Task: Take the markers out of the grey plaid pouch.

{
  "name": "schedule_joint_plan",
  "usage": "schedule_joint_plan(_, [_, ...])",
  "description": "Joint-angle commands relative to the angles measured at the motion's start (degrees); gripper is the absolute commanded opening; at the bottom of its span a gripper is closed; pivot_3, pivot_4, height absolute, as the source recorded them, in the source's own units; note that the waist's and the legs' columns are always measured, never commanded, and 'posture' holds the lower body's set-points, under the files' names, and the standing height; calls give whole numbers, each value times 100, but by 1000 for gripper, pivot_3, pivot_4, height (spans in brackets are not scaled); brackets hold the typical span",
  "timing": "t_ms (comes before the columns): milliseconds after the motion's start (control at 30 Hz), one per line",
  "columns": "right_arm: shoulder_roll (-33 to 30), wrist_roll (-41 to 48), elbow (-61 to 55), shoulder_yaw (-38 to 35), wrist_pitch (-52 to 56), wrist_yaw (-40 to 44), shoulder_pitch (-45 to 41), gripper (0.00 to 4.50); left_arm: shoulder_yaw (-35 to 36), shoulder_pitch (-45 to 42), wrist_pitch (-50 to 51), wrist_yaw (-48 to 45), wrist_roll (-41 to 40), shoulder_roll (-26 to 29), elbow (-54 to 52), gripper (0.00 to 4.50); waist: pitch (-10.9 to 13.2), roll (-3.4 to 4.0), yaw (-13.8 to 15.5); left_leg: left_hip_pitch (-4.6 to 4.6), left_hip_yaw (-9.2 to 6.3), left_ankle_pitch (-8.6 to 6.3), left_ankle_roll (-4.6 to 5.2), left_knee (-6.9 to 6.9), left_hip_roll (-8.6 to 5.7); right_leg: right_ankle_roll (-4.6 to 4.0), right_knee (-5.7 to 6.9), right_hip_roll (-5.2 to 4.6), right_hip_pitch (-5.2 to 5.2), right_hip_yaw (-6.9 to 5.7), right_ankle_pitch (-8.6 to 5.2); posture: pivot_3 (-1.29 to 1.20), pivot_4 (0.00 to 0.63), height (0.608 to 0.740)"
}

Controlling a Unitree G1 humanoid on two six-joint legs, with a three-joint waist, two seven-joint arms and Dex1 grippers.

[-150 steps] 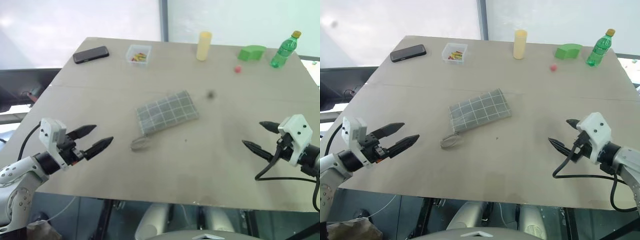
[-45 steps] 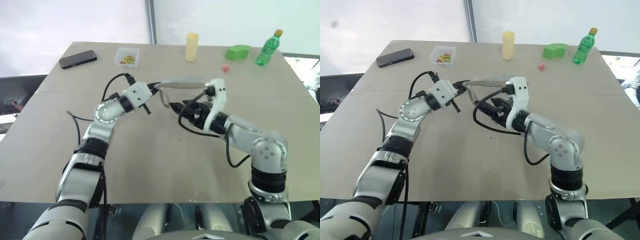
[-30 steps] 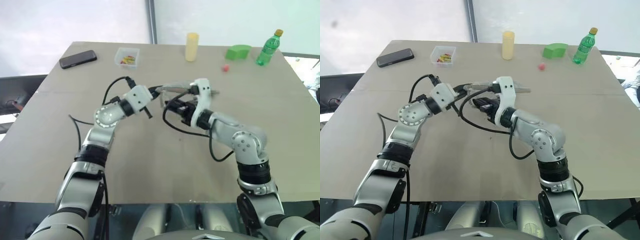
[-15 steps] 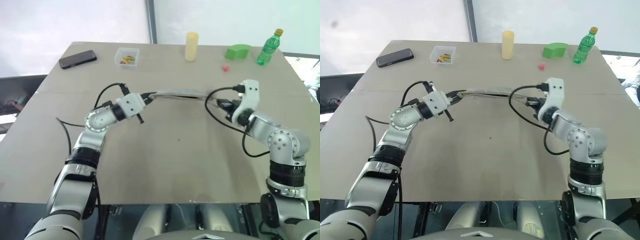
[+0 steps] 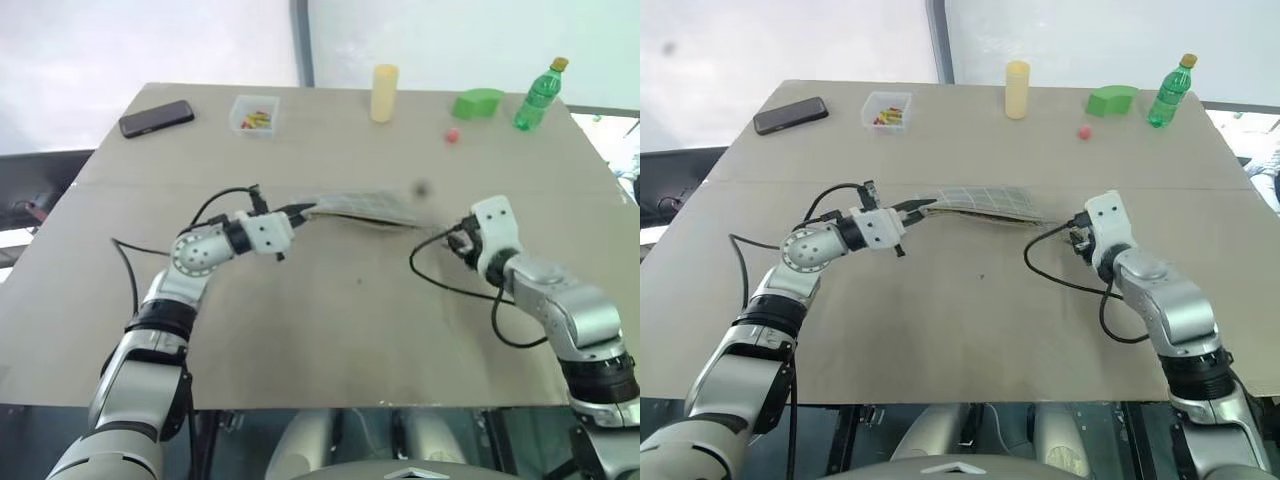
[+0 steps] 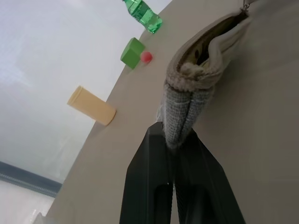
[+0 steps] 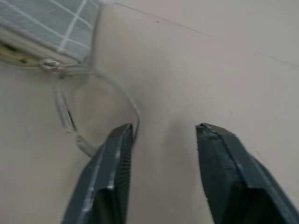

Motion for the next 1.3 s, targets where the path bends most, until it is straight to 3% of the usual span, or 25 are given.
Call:
schedule_joint_plan(33, [-121,638,-1240,-630,184,520,477,2562,40,-14,84,-67,-184,-20,-54,0,0,0,-5,0,-1,0,0,0,3,0,-3,2,1,0,0,0,150,740])
schedule_joint_plan(100, [63,1248,-1737,-1096,316,710,760,2562,33,-10,194,-158,-280,-60,-77,0,0,-1,-3,-3,-5,0,1,1,3,0,-4,1,4,3,0,0,150,740])
schedule_joint_plan(133, [314,1563,-1864,-1247,436,636,778,2292,42,4,316,-216,-362,-102,-117,0,-1,-2,-13,-3,-5,-1,1,2,4,0,-4,3,5,5,0,0,150,740])
schedule_joint_plan(200, [714,1905,-1913,-1256,596,487,660,1721,35,8,472,-329,-470,-159,-166,0,-2,-3,-37,6,-6,-1,1,8,6,1,0,4,15,8,1,0,150,740])
schedule_joint_plan(300, [1408,1718,-1405,-738,621,85,17,352,22,-17,830,-675,-763,-240,-352,0,-1,-3,-59,19,-6,-1,1,12,8,-5,3,9,23,8,5,0,150,740])
schedule_joint_plan(333, [1578,1567,-1149,-537,570,4,-197,88,26,-24,935,-782,-852,-246,-418,0,-1,-2,-71,23,-6,-1,1,12,9,-7,5,11,23,8,7,0,150,740])
schedule_joint_plan(633, [2213,597,782,199,-135,-50,-1160,88,117,-136,1691,-1377,-1256,-223,-856,0,-2,-2,-39,10,-10,11,-19,8,-8,-14,-1,8,4,-8,14,0,150,740])
schedule_joint_plan(800, [2141,464,622,291,-193,96,-1132,88,140,-199,2120,-1512,-1363,-240,-1065,0,-1,-1,-39,8,-7,10,-17,5,-6,-14,0,9,-2,-9,14,0,150,740])
schedule_joint_plan(1033, [1405,249,91,748,-123,703,-1110,88,202,-148,2715,-1584,-1476,-289,-1300,0,-1,-1,-38,9,-9,-3,5,11,-3,-14,3,12,-1,-11,14,0,150,740])
schedule_joint_plan(1300, [2019,-21,785,657,-410,457,-1345,88,171,11,2775,-1744,-1498,-323,-1556,0,-1,-1,-42,10,-7,-3,3,10,-1,-14,3,12,-2,-6,14,0,150,740])
